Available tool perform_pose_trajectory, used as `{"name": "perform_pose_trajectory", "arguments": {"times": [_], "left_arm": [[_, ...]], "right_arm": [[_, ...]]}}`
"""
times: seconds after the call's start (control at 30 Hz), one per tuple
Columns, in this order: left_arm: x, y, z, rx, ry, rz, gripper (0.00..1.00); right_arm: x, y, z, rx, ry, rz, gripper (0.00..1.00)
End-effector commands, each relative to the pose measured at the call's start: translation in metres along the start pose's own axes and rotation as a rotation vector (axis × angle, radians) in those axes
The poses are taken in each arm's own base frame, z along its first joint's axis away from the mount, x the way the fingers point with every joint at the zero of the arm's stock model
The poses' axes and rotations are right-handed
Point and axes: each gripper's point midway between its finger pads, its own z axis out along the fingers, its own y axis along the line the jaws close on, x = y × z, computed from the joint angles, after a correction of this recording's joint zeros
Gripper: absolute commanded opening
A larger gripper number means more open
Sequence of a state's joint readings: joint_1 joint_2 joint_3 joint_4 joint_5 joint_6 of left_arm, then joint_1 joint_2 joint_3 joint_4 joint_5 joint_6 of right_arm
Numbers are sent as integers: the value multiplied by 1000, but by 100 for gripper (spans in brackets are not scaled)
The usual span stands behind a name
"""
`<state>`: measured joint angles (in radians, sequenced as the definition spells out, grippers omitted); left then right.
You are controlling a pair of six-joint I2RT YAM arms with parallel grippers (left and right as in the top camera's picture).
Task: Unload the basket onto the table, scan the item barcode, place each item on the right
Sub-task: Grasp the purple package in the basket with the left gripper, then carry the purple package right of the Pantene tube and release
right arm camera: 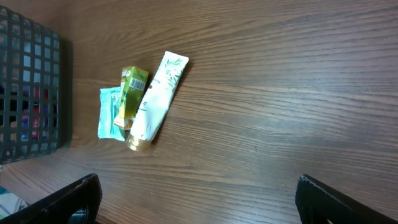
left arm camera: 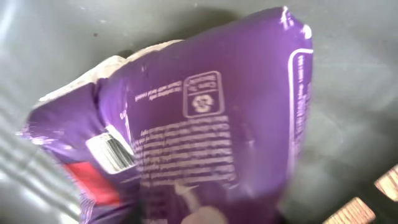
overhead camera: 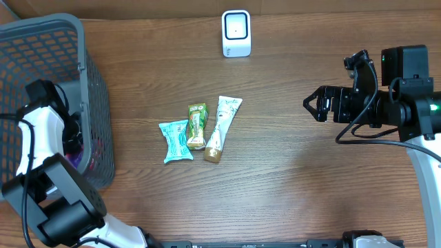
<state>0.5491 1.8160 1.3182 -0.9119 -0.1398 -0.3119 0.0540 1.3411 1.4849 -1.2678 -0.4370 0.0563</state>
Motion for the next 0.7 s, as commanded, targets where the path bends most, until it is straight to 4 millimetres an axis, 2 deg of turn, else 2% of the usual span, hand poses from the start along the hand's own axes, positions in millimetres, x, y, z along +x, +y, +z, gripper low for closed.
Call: {"name": "perform_pose_trajectory", "arguments": {"times": [0.0,0.1,0.17,0.33,0.5,0.67], "left_arm": [[27,-6,21,21,113,20,4],[22,-7,13,22,111,22,4],[14,-8,1,25,103,22,4],[-16,-10,-48,41,51,42,4],[-47,-9,-123,71,-50,76,4],[-71,-3,-213,118,-226,73,4]], "right_arm": [[-4,2,-3,5,-17,-13,100],[-4,2,-3,5,-18,-13,100],[-4,2,-3,5,-18,-13,100],[-4,2,-3,5,-18,-13,100],[-4,2,-3,5,-17,-13,100],[-4,2,-3,5,-17,-13,100]]}}
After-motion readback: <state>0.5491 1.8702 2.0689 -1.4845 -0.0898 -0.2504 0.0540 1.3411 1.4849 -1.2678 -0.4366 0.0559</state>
